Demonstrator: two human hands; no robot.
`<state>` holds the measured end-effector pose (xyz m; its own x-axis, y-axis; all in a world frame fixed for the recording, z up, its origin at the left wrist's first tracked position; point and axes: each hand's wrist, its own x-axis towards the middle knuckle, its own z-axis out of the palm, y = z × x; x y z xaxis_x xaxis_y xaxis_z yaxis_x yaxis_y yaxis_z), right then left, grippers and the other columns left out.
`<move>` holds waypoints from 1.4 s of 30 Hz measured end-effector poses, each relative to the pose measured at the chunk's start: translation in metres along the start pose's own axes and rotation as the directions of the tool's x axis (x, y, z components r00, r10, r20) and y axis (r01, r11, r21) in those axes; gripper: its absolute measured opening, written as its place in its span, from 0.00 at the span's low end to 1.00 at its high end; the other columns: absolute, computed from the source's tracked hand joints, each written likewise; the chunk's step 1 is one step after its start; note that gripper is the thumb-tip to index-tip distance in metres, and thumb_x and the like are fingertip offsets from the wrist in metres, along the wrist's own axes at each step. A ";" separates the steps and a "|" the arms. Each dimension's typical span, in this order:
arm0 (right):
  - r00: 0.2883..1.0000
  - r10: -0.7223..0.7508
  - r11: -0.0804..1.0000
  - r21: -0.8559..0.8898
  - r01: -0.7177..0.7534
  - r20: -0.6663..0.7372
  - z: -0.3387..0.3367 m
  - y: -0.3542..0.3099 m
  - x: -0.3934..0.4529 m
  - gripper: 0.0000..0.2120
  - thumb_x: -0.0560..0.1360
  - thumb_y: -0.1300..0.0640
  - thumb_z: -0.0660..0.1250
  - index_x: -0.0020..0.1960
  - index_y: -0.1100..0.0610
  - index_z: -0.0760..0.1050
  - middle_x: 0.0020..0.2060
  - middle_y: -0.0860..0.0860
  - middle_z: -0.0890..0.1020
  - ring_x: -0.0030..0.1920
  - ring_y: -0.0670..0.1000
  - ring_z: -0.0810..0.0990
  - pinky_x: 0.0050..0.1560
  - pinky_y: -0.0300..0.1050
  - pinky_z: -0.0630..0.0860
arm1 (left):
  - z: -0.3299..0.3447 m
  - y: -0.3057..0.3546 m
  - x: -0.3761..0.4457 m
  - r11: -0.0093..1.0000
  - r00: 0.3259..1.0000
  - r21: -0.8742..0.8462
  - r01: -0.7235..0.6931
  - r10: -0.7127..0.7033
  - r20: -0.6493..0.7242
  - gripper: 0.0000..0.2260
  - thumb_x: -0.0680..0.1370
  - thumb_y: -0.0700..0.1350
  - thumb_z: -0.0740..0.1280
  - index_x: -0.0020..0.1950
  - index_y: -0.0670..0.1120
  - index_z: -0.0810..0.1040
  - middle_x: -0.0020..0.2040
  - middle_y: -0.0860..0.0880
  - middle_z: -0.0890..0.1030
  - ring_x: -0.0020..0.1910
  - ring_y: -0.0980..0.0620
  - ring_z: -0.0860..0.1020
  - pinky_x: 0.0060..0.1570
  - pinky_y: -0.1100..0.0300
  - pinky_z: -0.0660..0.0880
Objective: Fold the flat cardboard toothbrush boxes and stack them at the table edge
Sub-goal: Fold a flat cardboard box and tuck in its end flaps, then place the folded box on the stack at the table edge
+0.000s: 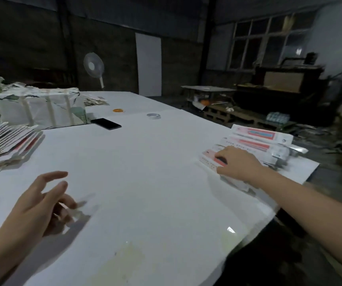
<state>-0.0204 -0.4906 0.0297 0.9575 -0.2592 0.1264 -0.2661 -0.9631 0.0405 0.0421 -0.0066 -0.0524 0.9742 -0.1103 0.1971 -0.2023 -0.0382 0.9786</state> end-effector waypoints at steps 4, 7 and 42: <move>0.991 0.100 0.995 -0.022 -0.102 -0.089 0.017 0.050 0.009 0.19 0.74 0.44 0.64 0.64 0.46 0.75 0.59 0.48 0.76 0.59 0.54 0.74 0.54 0.50 0.76 | -0.027 -0.049 0.016 0.992 0.998 0.122 0.035 -0.040 0.040 0.17 0.80 0.56 0.67 0.61 0.45 0.78 0.32 0.45 0.81 0.23 0.48 0.79 0.27 0.57 0.77; 0.968 0.136 0.988 -0.048 -0.149 -0.211 0.028 0.069 0.018 0.19 0.75 0.47 0.64 0.65 0.49 0.74 0.60 0.50 0.75 0.61 0.54 0.71 0.57 0.51 0.72 | -0.035 -0.073 0.030 0.984 0.999 0.174 0.021 -0.028 0.035 0.10 0.85 0.34 0.59 0.63 0.30 0.71 0.31 0.47 0.78 0.23 0.50 0.79 0.40 0.51 0.80; 0.801 -0.495 0.412 0.721 0.557 -0.336 0.031 -0.333 -0.040 0.06 0.76 0.57 0.66 0.44 0.47 0.78 0.30 0.41 0.77 0.37 0.46 0.77 0.44 0.46 0.76 | -0.035 0.078 -0.028 -0.190 0.977 0.960 0.208 0.091 -0.194 0.12 0.76 0.41 0.65 0.59 0.49 0.72 0.49 0.49 0.76 0.54 0.42 0.80 0.39 0.55 0.64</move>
<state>0.0333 -0.1612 -0.0199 0.8613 0.2936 0.4147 0.5043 -0.5934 -0.6273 0.0026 0.0279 0.0206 0.9527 0.0812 0.2927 0.1445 -0.9687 -0.2018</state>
